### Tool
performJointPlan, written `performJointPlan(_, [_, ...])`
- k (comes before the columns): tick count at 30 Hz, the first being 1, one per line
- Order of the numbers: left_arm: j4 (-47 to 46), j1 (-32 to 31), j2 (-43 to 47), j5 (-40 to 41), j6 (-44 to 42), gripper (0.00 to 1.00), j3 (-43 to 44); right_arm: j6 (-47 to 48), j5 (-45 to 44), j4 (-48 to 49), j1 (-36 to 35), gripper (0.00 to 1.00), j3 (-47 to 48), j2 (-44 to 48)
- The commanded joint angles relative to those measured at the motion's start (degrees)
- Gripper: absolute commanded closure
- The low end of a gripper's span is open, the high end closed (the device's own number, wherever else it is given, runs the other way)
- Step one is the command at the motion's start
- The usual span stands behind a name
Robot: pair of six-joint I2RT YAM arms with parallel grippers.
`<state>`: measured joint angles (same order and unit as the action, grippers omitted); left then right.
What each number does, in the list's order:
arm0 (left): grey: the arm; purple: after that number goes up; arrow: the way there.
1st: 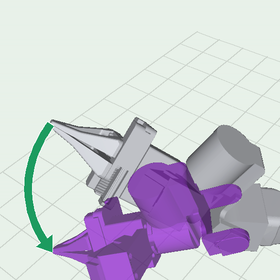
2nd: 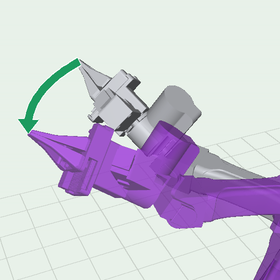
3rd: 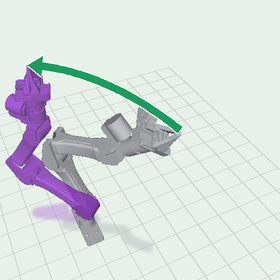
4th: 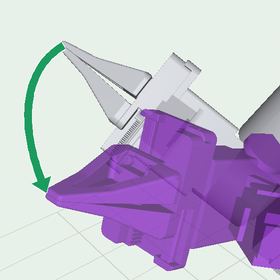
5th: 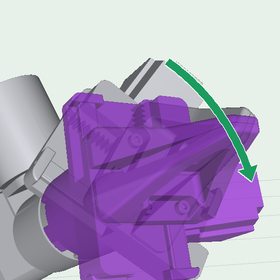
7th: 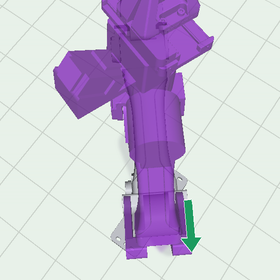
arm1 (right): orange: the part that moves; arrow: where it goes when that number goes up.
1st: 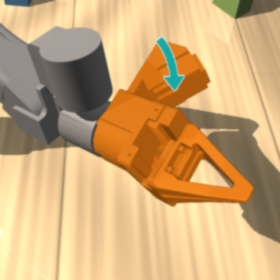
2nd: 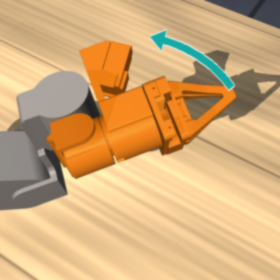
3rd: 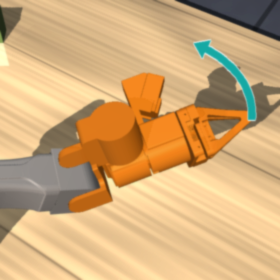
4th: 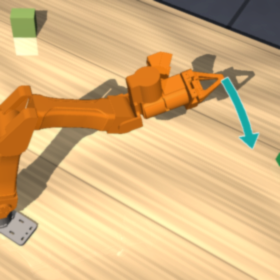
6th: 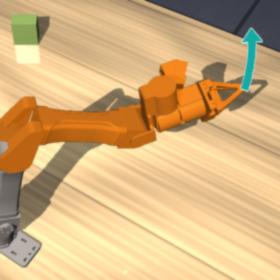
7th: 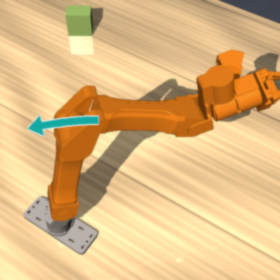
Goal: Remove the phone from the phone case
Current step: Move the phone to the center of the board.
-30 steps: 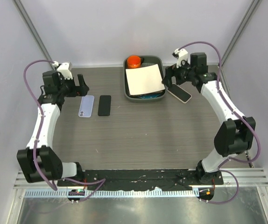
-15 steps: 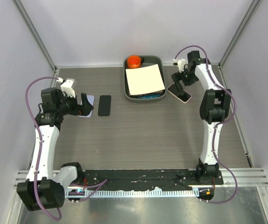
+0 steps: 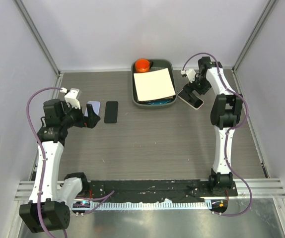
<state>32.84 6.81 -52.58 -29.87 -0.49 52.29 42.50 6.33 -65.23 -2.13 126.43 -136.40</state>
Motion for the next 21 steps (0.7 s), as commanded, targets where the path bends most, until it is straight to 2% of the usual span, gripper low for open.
performJointPlan(1, [-2.96,-0.04,1.51,-1.16,0.23,0.00,-0.96,3.03,4.39,-1.74,-0.33,0.02,1.18,0.52])
performJointPlan(14, [-3.92,0.22,2.74,-0.72,0.23,0.00,-2.46,1.80,6.33,-1.04,-0.42,0.02,2.68,-3.70])
performJointPlan(21, [-4.45,0.57,3.09,-0.72,0.23,0.00,-2.90,2.32,9.14,-1.30,-0.33,0.02,0.49,-3.70])
